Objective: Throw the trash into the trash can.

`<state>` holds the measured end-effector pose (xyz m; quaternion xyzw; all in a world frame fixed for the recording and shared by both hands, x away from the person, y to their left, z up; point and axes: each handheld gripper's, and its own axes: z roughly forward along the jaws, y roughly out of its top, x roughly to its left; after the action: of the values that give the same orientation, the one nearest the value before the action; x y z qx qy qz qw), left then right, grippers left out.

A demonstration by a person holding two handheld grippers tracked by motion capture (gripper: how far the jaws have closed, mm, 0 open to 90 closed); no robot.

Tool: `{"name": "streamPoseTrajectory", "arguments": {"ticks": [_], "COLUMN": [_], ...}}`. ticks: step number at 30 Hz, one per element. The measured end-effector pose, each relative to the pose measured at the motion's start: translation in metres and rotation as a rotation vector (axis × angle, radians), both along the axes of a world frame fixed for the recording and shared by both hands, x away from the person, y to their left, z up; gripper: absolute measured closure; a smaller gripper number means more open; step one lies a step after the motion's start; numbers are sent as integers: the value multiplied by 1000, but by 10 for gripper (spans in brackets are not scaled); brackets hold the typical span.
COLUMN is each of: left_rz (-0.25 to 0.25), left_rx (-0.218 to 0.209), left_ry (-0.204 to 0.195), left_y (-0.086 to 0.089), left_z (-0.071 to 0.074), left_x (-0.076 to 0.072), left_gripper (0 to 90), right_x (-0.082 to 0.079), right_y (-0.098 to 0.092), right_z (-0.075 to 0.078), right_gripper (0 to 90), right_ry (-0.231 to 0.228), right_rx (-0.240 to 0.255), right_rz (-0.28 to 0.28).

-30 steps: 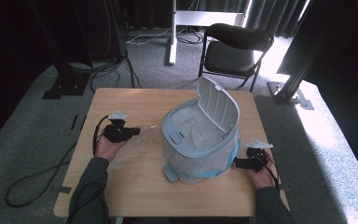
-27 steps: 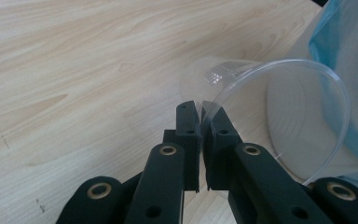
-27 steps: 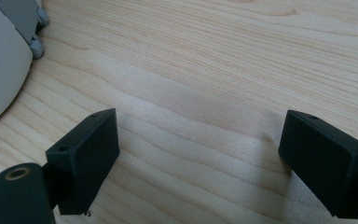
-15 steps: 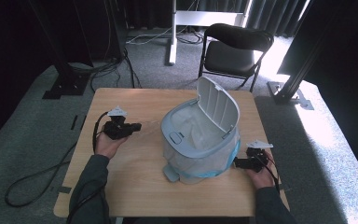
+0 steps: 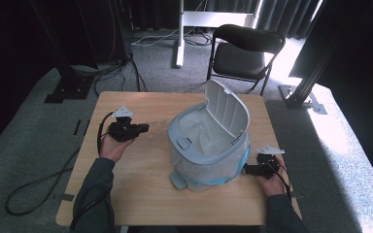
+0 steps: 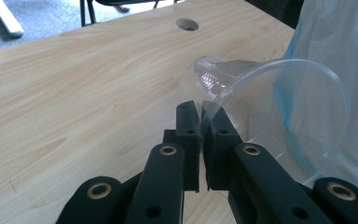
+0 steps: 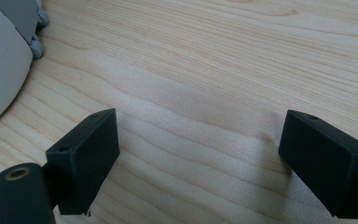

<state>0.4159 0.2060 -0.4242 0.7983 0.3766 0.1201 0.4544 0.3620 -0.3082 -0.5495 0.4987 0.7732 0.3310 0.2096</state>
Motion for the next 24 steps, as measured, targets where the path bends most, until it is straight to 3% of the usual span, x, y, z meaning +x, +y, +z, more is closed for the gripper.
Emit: {"name": "streamPoseTrajectory", "arguments": {"ticks": [24], "left_rz": [-23], "left_rx": [-20], "left_ry": [-82], "left_y": [-5], "left_z": [35], "left_x": [-4], "left_gripper": [859], "right_x": [0], "right_y": [0], "right_z": [0], "right_gripper": [112], "right_ry": [0], "right_rx": [0], "right_rz": [0]}}
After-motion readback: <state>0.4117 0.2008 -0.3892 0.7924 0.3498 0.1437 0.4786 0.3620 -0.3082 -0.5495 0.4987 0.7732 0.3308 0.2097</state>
